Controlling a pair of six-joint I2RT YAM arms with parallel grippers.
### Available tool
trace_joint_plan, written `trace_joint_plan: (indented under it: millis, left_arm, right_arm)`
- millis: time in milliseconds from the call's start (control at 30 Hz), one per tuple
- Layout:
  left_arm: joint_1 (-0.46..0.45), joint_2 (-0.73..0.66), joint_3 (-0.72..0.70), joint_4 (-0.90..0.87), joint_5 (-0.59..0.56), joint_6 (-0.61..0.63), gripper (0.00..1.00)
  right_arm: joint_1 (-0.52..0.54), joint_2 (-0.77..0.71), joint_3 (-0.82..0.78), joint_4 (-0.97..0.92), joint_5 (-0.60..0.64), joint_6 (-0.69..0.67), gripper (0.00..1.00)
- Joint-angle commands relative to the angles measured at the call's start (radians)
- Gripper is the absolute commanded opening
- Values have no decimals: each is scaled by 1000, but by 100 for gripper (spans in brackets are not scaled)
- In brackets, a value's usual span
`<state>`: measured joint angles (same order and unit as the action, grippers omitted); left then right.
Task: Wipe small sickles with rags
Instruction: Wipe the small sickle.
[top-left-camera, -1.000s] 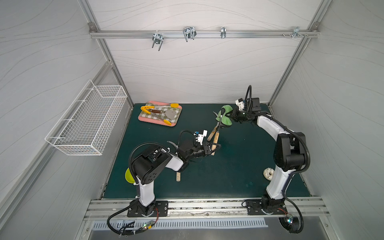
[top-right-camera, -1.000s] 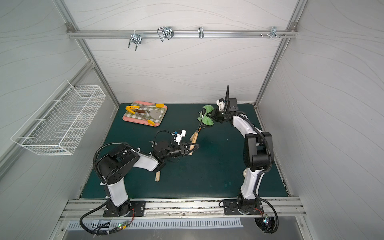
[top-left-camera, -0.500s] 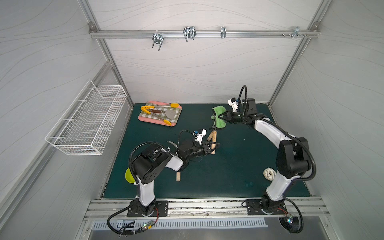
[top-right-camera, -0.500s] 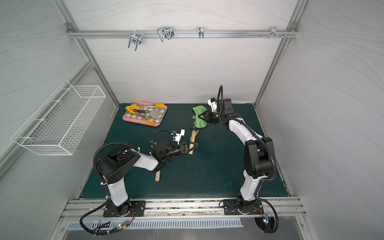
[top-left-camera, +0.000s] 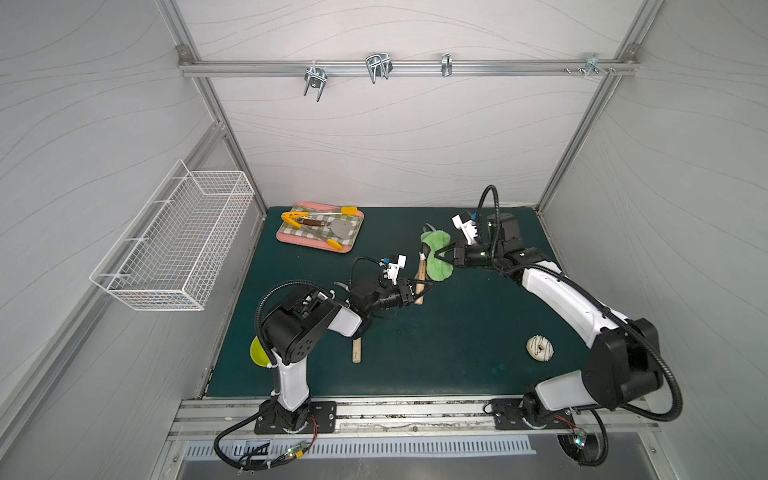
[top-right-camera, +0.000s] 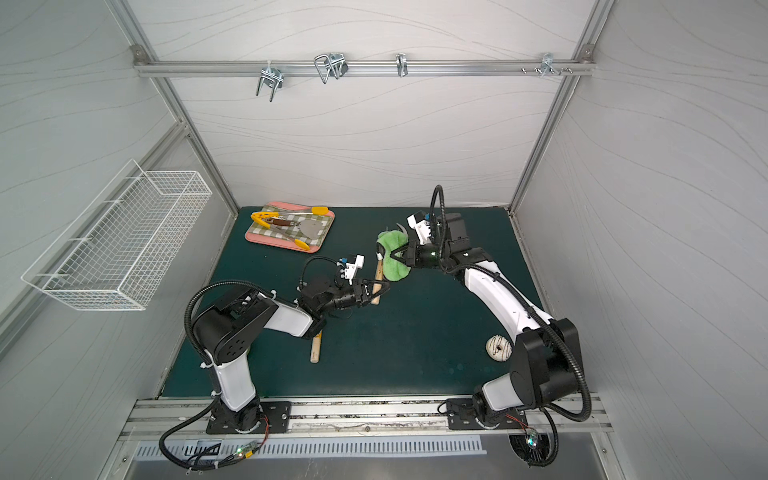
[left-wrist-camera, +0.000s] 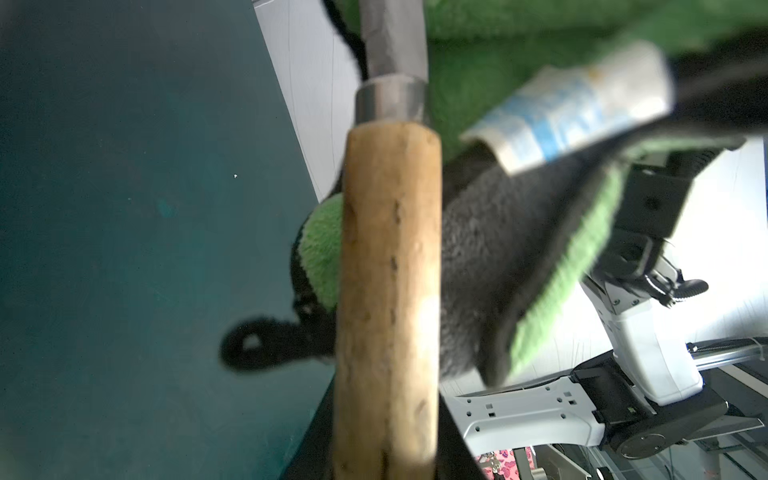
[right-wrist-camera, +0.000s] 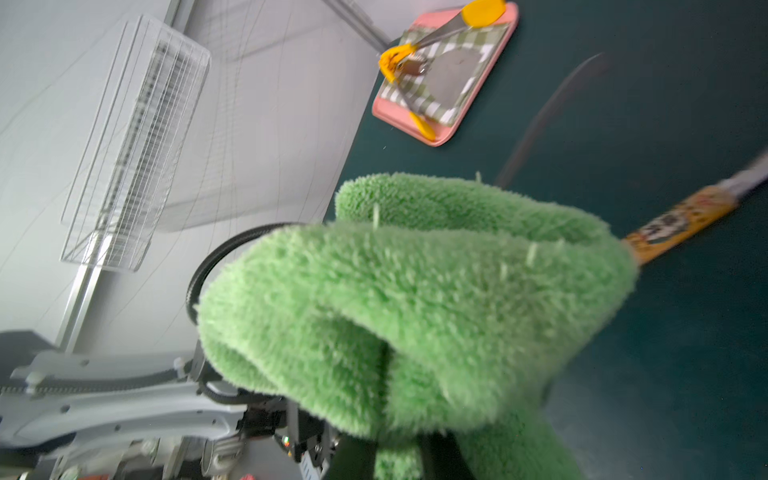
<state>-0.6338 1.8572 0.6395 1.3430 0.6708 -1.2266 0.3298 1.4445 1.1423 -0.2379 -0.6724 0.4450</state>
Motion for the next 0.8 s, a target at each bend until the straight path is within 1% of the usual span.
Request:
trace_joint_plan:
  millis: [0, 133, 233, 333, 500, 600, 767]
  left_arm:
    - [-9, -37, 28, 68, 31, -13, 0]
    - [-24, -66, 11, 68, 19, -15, 0]
    - [-36, -79, 2, 68, 12, -17, 0]
    - [-52, -79, 7, 68, 13, -23, 0]
    - [-87, -66, 20, 69, 5, -33, 0]
    - [-98, -55, 26, 69, -6, -33, 0]
    - [-102, -35, 31, 68, -13, -33, 0]
  right_arm:
    - [-70, 31, 46, -81, 80, -24, 4]
    - [-132, 132, 133, -98, 141, -10, 3]
    - [-146, 234, 225, -120, 171, -14, 3]
    - [-145, 331, 303, -93, 133, 9, 3]
    - [-145, 456, 412, -23, 63, 85, 3]
    - [-140, 491, 439, 16, 12, 125, 3]
    - [-131, 476, 416, 59, -28, 159, 3]
